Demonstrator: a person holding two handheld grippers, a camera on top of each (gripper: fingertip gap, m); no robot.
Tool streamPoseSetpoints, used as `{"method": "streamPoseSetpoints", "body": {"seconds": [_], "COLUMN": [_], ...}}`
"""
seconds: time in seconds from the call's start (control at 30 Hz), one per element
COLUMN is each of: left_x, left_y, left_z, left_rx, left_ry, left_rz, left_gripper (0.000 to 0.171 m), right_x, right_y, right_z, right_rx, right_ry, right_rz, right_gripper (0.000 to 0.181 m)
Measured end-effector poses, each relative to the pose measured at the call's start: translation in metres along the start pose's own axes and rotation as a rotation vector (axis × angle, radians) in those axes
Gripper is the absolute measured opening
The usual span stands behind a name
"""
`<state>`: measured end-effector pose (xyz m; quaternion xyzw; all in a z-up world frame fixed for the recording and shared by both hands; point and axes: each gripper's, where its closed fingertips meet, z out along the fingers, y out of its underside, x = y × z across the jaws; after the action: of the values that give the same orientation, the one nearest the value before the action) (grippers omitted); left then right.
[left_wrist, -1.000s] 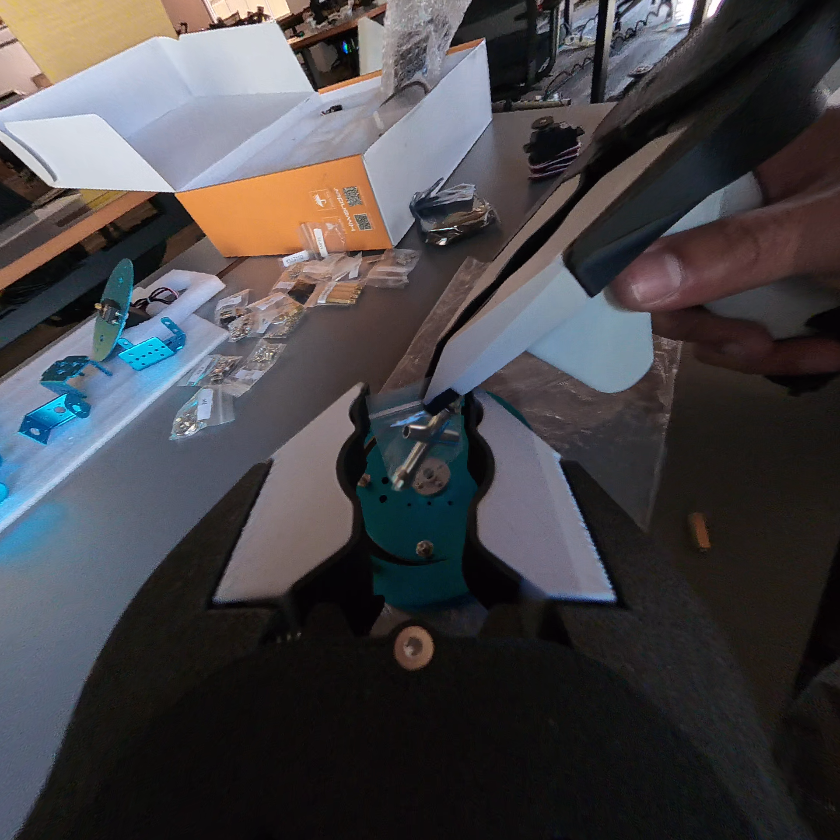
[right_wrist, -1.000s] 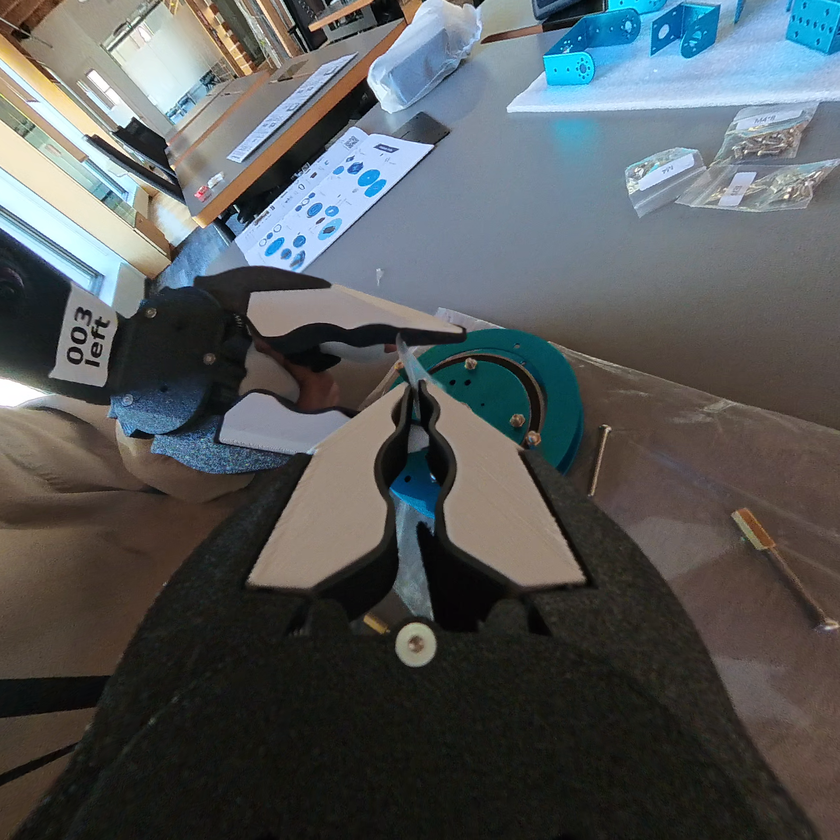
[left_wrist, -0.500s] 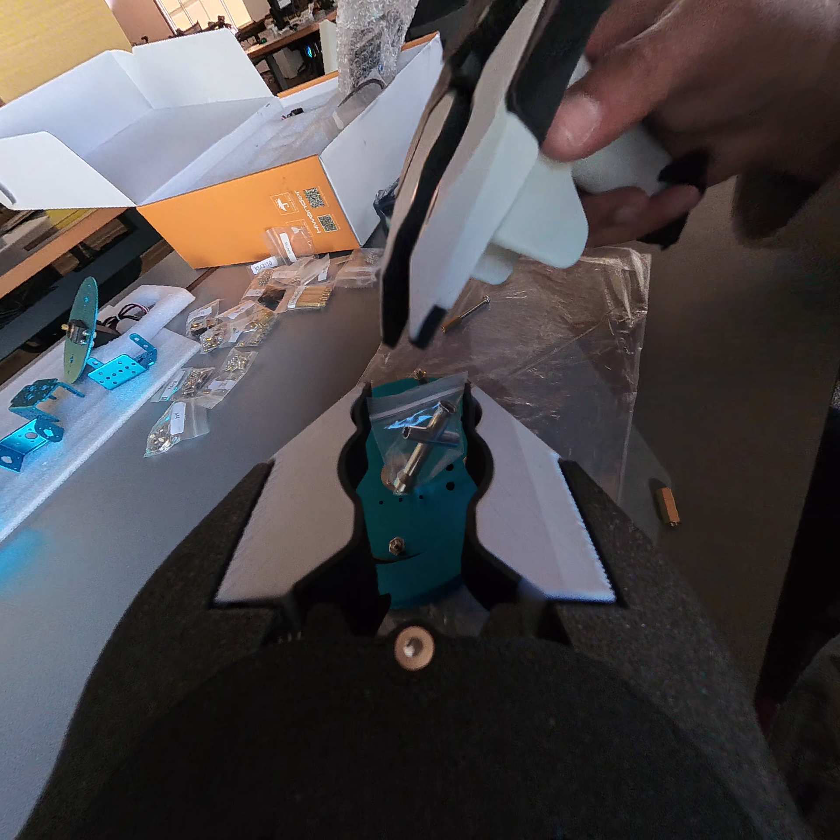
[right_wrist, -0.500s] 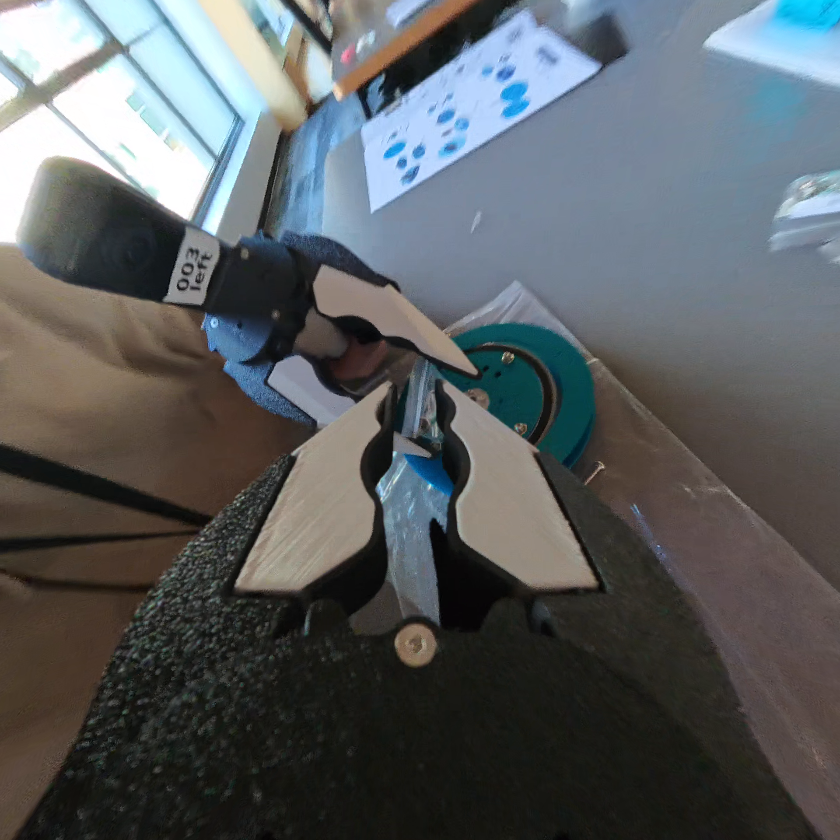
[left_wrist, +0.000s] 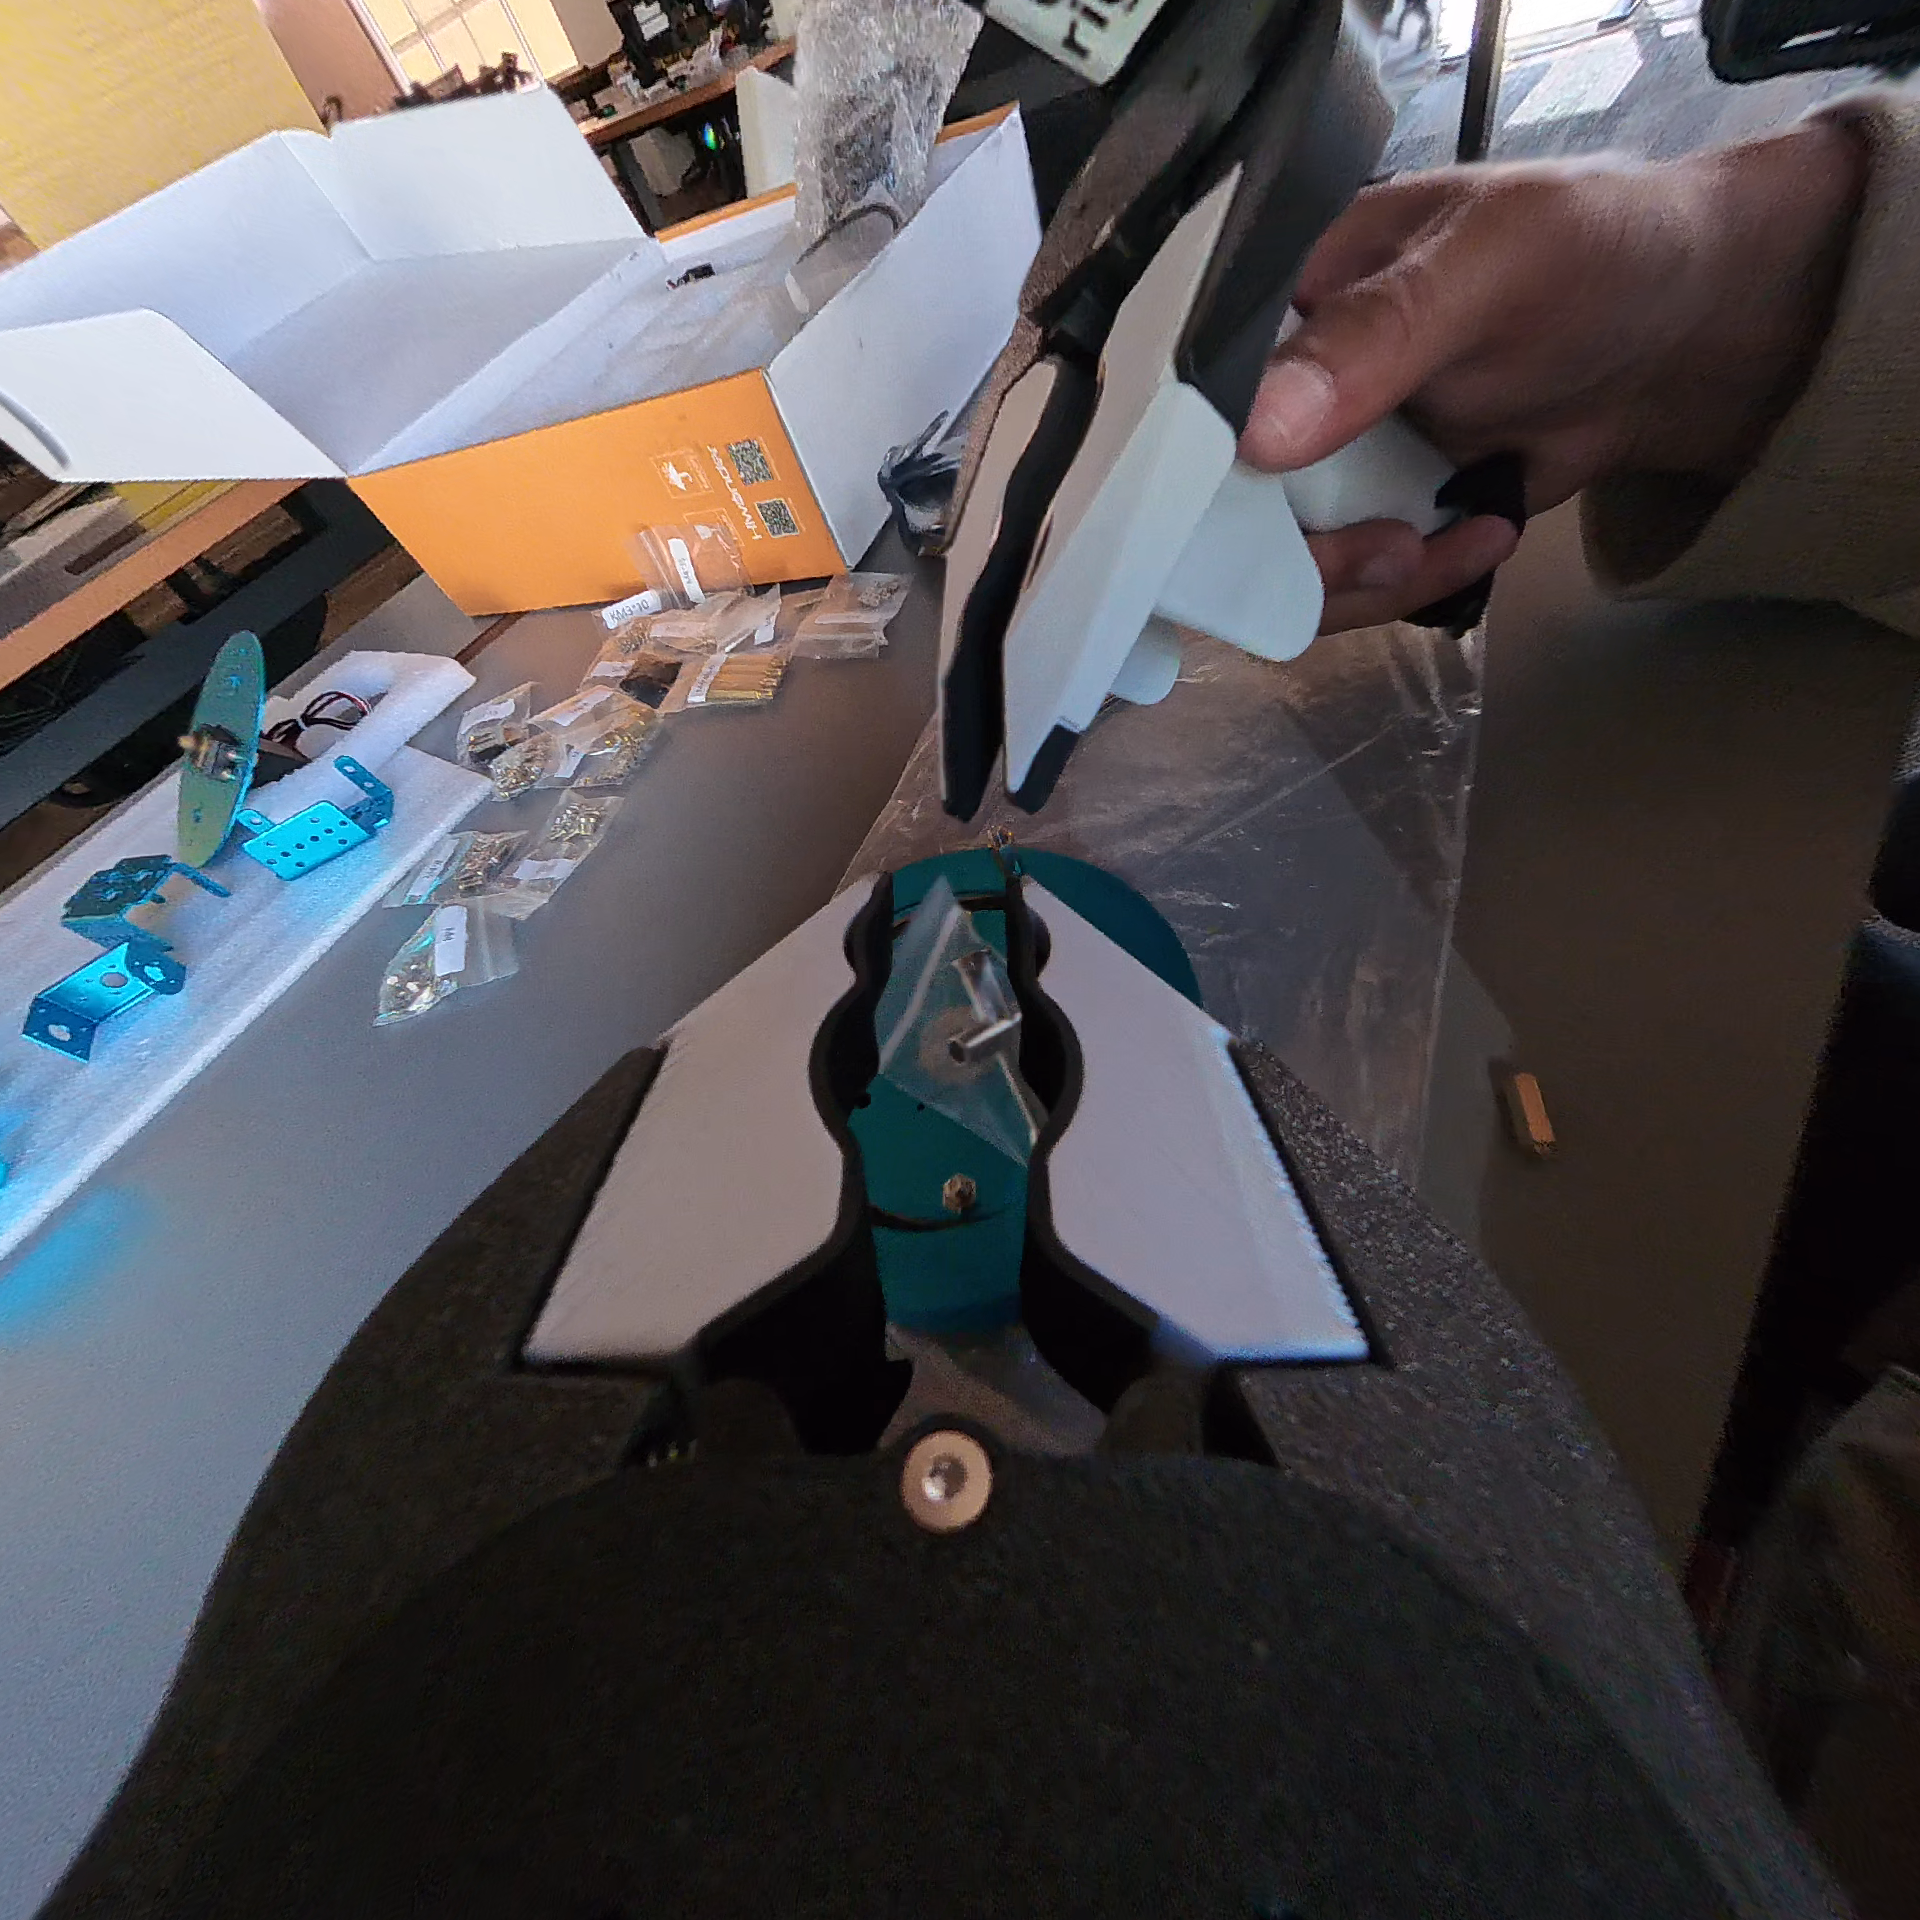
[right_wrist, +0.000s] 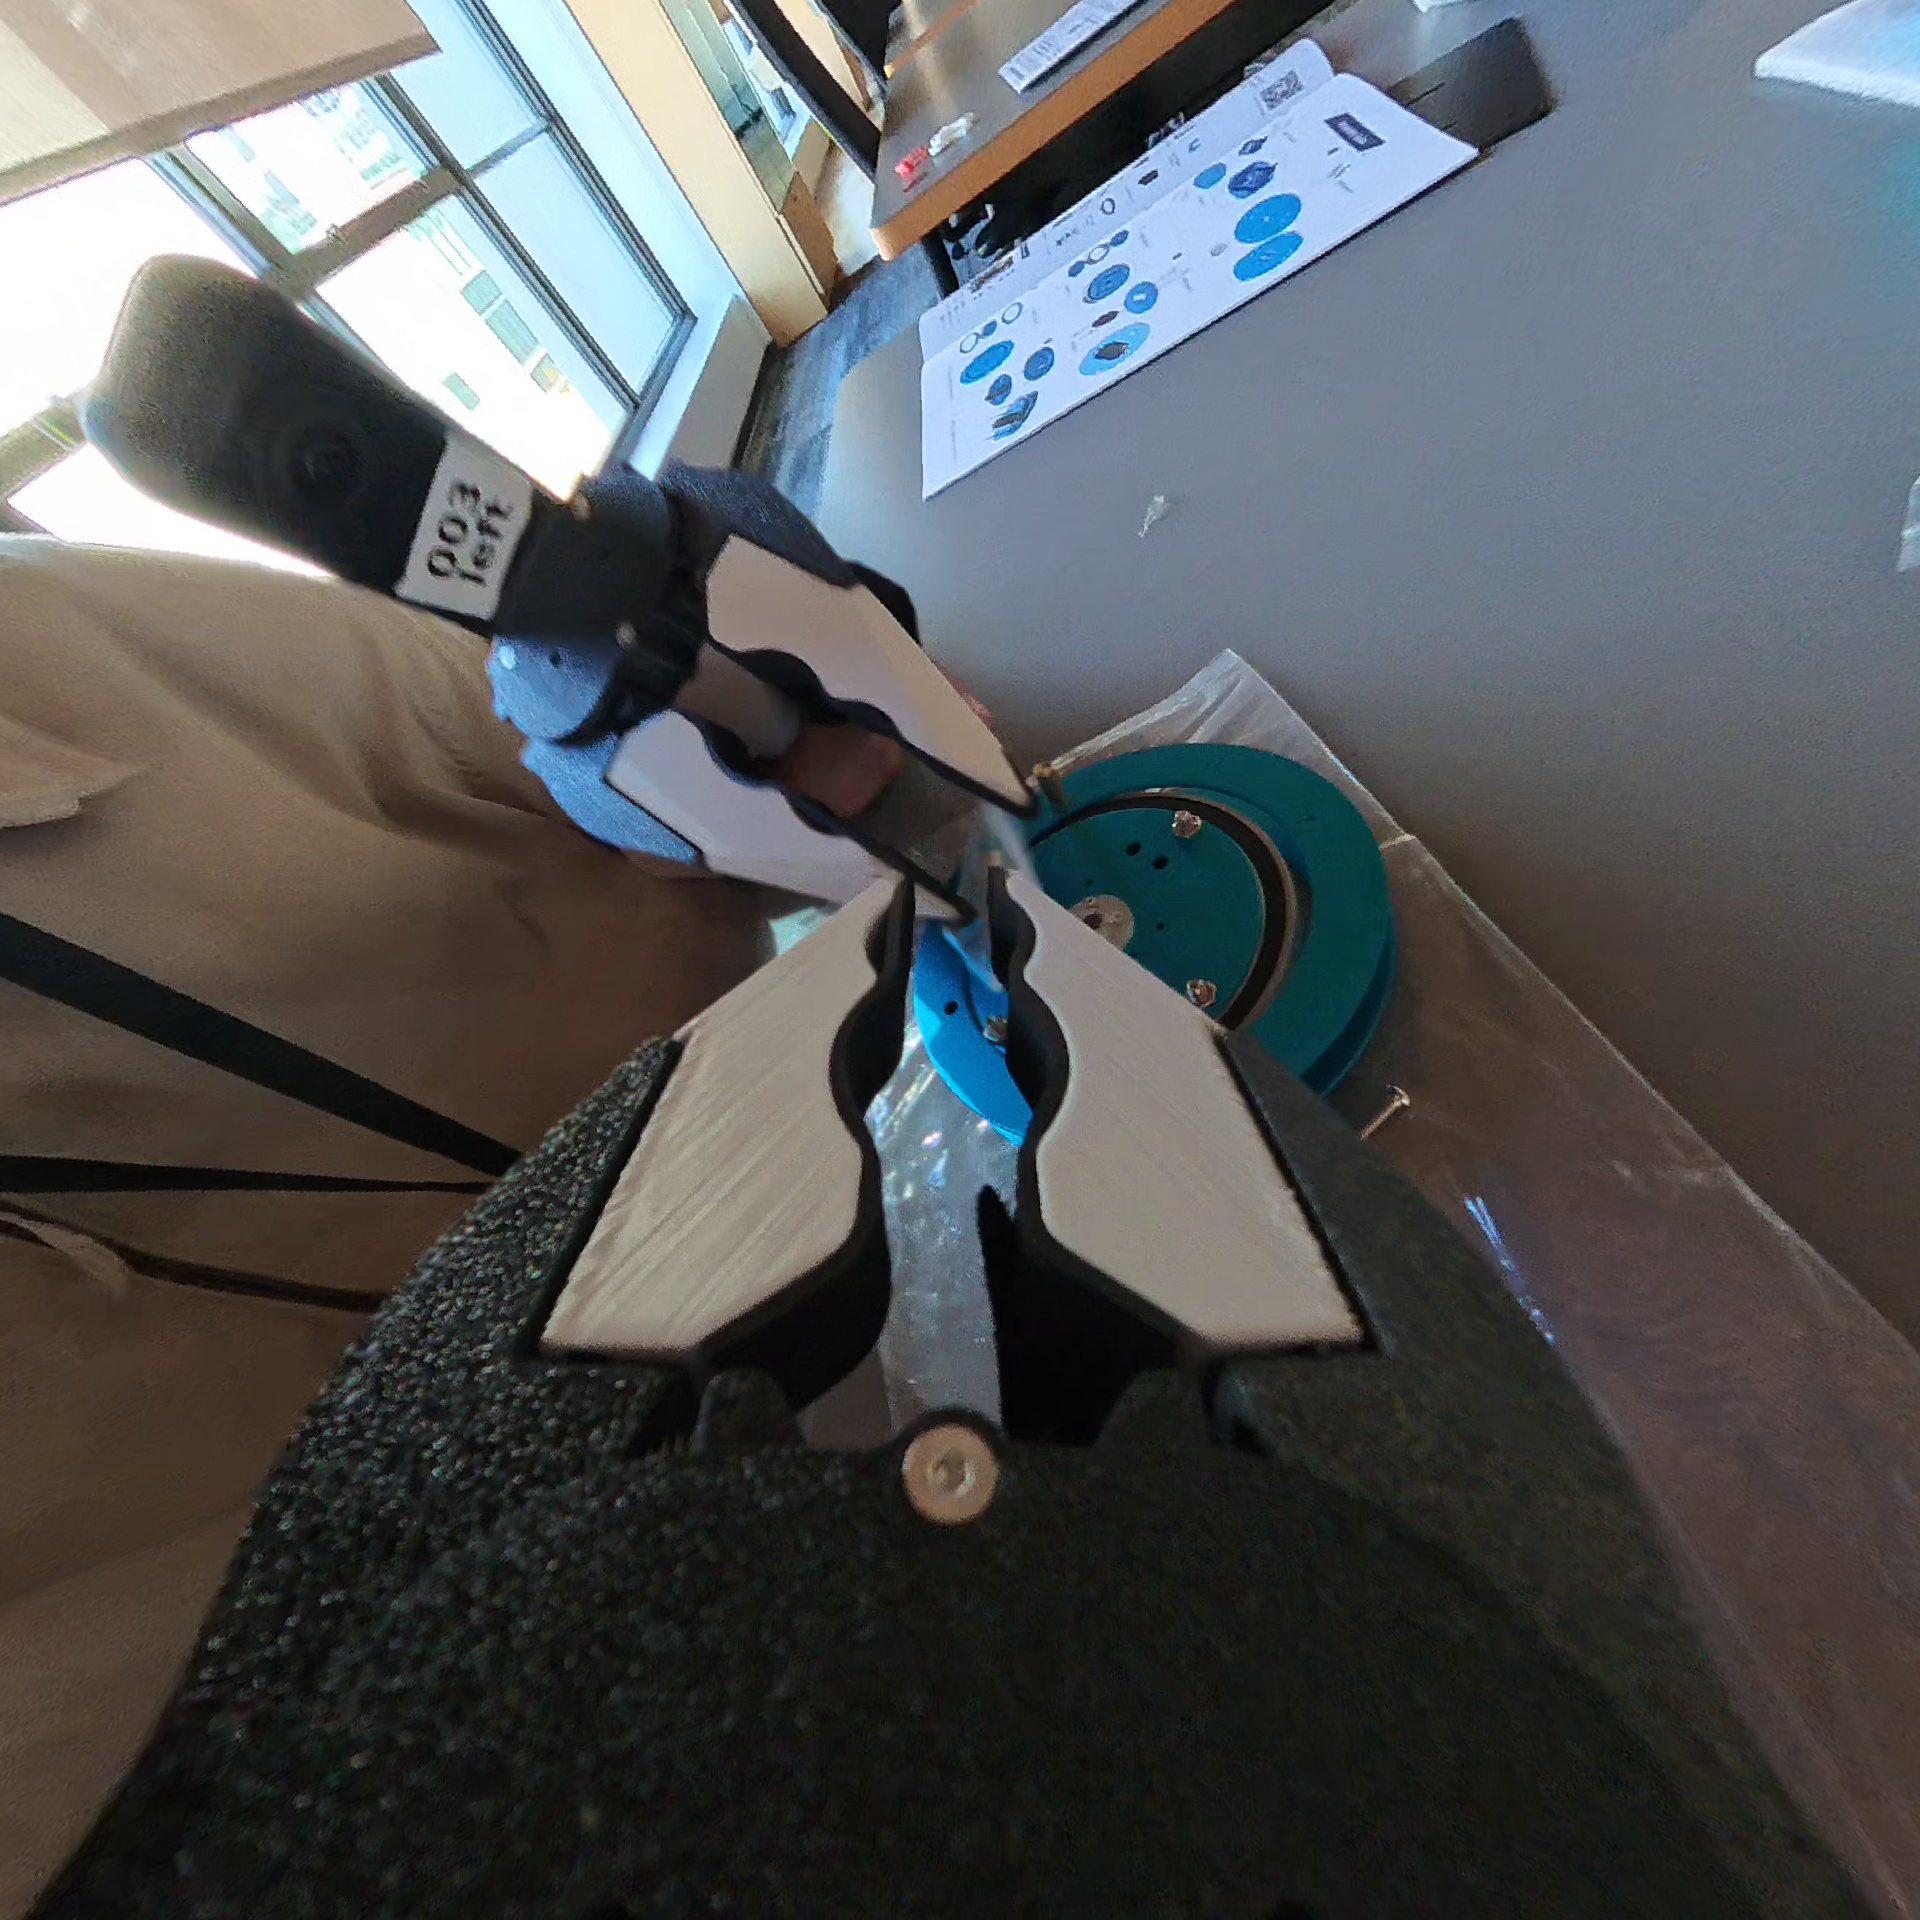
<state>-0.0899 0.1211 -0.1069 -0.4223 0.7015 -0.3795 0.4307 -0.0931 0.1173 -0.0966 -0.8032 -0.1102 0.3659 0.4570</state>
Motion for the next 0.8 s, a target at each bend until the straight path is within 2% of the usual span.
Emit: {"method": "streamPoseSetpoints", "body": {"seconds": [0.1,0.23,0.3,0.37,0.47,0.53,0.57,0.6,0.7,0.77,0.8], "left_x": [0.008,-0.017,-0.025,-0.032,-0.036,-0.039,-0.038,-0.038,-0.043,-0.047,-0.049], "left_y": [0.008,0.022,0.023,0.024,0.031,0.035,0.035,0.032,0.013,0.0,-0.002], "left_z": [-0.014,-0.022,-0.025,-0.025,-0.021,-0.017,-0.016,-0.015,-0.016,-0.02,-0.019], "left_rx": [-0.044,-0.088,-0.096,-0.103,-0.131,-0.148,-0.149,-0.144,-0.102,-0.054,-0.034], "left_ry": [0.079,-0.036,-0.024,0.006,0.082,0.156,0.214,0.282,0.486,0.618,0.657], "left_rz": [-0.051,-0.043,-0.072,-0.101,-0.132,-0.155,-0.172,-0.193,-0.299,-0.325,-0.324], "left_gripper": [0.021,0.023,0.024,0.023,0.021,0.02,0.02,0.019,0.02,0.02,0.02], "right_x": [0.004,0.023,0.033,0.048,0.047,0.045,0.039,0.034,0.027,0.036,0.033], "right_y": [0.005,0.011,0.008,0.008,0.016,0.022,0.019,0.016,-0.002,-0.017,-0.026], "right_z": [0.001,0.008,0.011,0.015,0.028,0.034,0.035,0.036,0.031,0.023,0.02], "right_rx": [-0.02,-0.056,-0.066,-0.137,-0.257,-0.326,-0.318,-0.311,-0.264,-0.239,-0.192], "right_ry": [0.052,0.169,0.204,0.237,0.132,0.071,0.015,-0.019,-0.023,0.067,0.064], "right_rz": [-0.04,-0.051,-0.065,-0.056,0.024,0.079,0.1,0.093,-0.109,-0.232,-0.275], "right_gripper": [0.014,0.019,0.02,0.022,0.022,0.016,0.0,0.0,0.0,0.0,0.0]}}
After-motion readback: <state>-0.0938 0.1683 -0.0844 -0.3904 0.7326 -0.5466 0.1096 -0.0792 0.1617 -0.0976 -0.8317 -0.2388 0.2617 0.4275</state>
